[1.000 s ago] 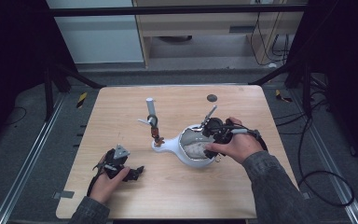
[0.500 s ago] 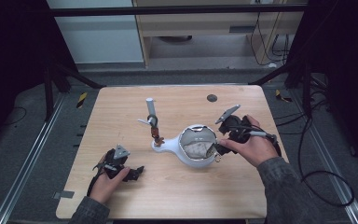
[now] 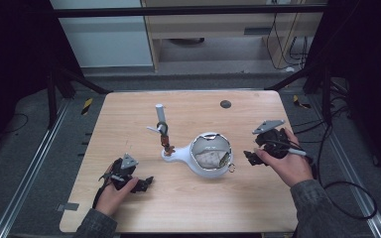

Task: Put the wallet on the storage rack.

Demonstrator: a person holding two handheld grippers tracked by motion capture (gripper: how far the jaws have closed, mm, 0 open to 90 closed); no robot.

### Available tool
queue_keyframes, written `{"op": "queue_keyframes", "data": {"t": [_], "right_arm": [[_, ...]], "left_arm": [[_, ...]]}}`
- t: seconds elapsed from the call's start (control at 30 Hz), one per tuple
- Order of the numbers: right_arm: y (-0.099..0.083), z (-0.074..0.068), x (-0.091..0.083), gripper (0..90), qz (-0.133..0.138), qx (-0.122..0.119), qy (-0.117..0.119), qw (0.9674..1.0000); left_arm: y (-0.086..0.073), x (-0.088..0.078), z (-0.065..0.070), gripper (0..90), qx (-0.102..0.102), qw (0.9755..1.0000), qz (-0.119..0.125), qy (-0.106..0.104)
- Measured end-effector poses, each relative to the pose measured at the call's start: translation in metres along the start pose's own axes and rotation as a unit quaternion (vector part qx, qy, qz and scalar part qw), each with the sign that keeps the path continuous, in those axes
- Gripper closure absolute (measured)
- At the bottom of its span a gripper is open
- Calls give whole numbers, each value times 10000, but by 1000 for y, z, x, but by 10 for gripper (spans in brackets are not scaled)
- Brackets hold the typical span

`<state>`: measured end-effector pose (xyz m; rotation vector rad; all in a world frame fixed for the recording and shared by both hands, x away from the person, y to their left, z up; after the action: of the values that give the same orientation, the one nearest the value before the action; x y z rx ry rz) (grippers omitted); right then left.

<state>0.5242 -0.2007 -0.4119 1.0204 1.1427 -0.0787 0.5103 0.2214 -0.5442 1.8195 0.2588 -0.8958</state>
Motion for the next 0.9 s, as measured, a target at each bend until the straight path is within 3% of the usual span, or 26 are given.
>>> {"op": "queue_keyframes", "data": {"t": [0.23, 0.57, 0.9], "right_arm": [[-19, 4, 10, 97, 145, 86, 19, 9999], [-46, 12, 32, 67, 164, 573, 124, 9981], [-67, 18, 48, 62, 136, 835, 166, 9963]], "left_arm": [[0, 0, 0, 0, 13, 10000, -7, 1], [0, 0, 0, 0, 14, 10000, -8, 1], [0, 0, 0, 0, 14, 10000, -8, 0]]}}
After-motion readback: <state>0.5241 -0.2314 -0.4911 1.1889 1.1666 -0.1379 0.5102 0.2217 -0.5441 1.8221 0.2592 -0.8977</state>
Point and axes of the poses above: each handheld gripper's, and its own axes: x roughly forward along the jaws, y roughly out of its top, z roughly to its right, the point moved 5 cm from there along x, roughly forward along the jaws, and after that the axes turned 13 degrees about y, right-handed, at the moved point
